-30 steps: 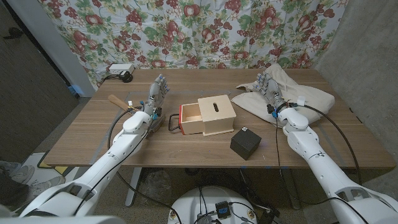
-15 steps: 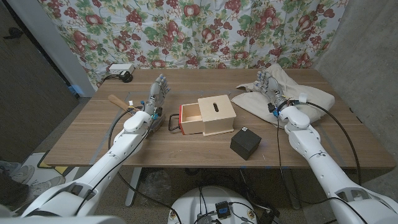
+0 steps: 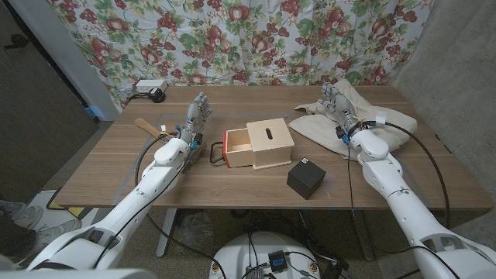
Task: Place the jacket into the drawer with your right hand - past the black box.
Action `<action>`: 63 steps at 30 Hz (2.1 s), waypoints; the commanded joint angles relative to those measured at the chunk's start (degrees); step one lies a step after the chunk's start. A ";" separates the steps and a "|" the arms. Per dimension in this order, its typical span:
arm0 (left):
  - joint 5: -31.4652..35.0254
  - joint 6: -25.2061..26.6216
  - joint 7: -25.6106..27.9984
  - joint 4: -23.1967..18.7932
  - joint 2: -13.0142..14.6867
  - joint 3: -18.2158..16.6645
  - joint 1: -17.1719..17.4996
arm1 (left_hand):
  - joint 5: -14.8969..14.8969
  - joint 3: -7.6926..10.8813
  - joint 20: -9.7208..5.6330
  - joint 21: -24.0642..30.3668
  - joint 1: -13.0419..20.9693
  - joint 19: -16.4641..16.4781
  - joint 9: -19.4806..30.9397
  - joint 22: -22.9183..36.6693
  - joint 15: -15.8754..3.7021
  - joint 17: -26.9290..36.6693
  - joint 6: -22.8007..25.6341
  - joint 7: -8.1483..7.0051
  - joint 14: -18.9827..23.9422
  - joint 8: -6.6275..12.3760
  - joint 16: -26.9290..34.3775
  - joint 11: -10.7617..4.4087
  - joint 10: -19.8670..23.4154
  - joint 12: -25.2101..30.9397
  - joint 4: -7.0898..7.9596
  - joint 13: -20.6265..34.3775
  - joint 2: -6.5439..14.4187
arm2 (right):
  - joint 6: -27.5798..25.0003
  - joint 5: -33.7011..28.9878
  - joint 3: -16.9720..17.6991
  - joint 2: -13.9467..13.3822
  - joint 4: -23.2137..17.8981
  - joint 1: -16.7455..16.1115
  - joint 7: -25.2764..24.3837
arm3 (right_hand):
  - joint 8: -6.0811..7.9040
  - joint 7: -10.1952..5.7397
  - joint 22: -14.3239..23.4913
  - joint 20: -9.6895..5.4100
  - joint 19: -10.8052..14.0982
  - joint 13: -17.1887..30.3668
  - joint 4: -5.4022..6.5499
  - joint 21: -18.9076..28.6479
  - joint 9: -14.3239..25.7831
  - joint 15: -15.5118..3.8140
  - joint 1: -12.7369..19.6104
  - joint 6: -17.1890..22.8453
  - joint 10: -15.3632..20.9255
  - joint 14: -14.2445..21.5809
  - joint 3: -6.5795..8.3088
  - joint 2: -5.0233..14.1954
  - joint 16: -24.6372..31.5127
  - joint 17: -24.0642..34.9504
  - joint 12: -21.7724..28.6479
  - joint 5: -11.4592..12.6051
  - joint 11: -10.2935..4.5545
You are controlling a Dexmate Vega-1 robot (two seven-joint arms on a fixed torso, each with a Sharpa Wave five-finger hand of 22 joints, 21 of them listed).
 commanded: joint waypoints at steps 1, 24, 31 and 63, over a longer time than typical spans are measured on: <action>0.16 0.09 0.07 -0.66 0.13 -0.15 0.27 | 0.19 0.42 0.24 0.31 0.07 -2.94 0.11 0.24 0.24 0.11 -9.90 -0.03 -8.40 0.31 0.24 0.07 -8.62 0.20 0.08 0.31 7.46 | 0.22 -3.11 0.28 -1.14 -1.84 -0.30 -0.89 | 0.32 -0.18 0.20 0.32 0.59 0.25 -0.10 0.37 0.16 -0.49 0.60 0.44 0.51 0.40 0.52 1.64 0.36 0.03 0.23 0.31 0.03; 0.24 0.32 0.24 -0.90 0.29 -0.28 0.37 | 0.16 0.53 0.27 0.30 0.09 -2.76 0.12 0.23 0.27 0.11 -9.54 -0.02 -8.29 0.32 0.24 0.16 -8.43 0.22 0.07 0.31 7.45 | -0.85 -9.09 -0.29 -3.89 -5.29 -0.38 -3.03 | 0.28 -0.16 0.20 0.30 0.71 0.25 -0.51 0.35 0.17 -0.55 1.16 0.60 0.73 0.52 0.96 1.64 0.30 -0.01 0.21 0.34 0.03; 0.18 0.10 -0.22 -0.42 0.20 -0.23 0.01 | 0.15 0.55 0.29 0.30 0.09 -2.70 0.12 0.23 0.29 0.11 -9.44 -0.04 -8.22 0.32 0.25 0.09 -8.37 0.23 0.07 0.31 7.45 | -1.11 -10.67 -0.53 -4.71 -5.59 -0.24 -3.51 | 0.28 -0.17 0.20 0.32 0.77 0.26 -0.58 0.36 0.17 -0.62 1.26 0.65 0.75 0.58 1.05 1.64 0.31 -0.01 0.19 0.33 0.15; 0.31 -0.41 -0.56 1.52 -0.57 0.14 -1.25 | 0.10 0.73 0.25 0.25 0.11 -2.53 0.12 0.21 0.21 0.11 -9.22 -0.11 -8.07 0.24 0.24 0.00 -8.23 0.20 0.06 0.31 7.45 | -2.10 -19.38 -1.45 -9.74 -8.24 0.43 -6.32 | 0.35 -0.29 0.19 0.27 0.93 0.27 -1.03 0.34 0.20 -0.83 1.93 1.11 1.09 0.85 1.62 1.73 0.31 -0.03 0.20 0.25 -0.10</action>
